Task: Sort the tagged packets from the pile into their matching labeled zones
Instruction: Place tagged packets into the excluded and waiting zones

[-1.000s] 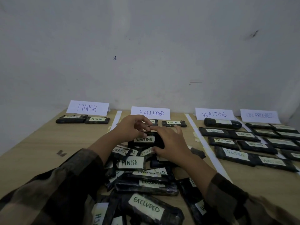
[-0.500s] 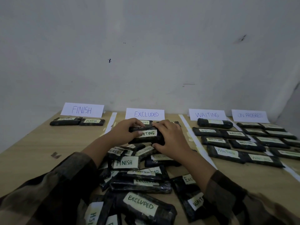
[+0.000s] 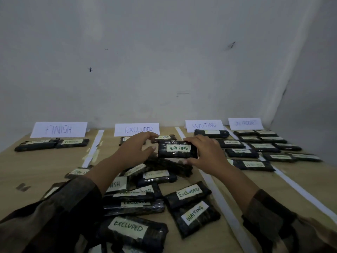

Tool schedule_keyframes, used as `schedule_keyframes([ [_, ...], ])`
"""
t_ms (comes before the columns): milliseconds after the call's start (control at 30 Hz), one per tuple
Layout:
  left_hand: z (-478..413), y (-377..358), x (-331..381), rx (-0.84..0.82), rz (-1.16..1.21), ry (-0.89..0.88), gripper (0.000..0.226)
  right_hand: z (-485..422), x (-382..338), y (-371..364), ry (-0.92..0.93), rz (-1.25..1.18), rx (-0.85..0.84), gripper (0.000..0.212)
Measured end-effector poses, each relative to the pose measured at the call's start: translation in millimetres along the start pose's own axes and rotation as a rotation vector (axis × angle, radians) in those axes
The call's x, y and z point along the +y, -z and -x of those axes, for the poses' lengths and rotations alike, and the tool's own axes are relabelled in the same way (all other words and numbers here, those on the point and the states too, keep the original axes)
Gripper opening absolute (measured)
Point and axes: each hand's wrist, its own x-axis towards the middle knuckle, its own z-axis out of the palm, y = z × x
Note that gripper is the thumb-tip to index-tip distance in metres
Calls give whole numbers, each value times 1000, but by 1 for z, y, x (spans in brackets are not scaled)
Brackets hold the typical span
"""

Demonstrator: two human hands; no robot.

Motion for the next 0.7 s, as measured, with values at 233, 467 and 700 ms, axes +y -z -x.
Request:
schedule_keyframes([
  [233,-8,-43,44,-65,-161,-166,45,40,62,27,-141,15,-51,74],
  [467,-20,-91,90,-122,-250,-272,46,79,119,45,-254,46,-102,74],
  [700,-25,-140,125,-200,-320,-316,51,110,165,58,-341,25,-163,71],
])
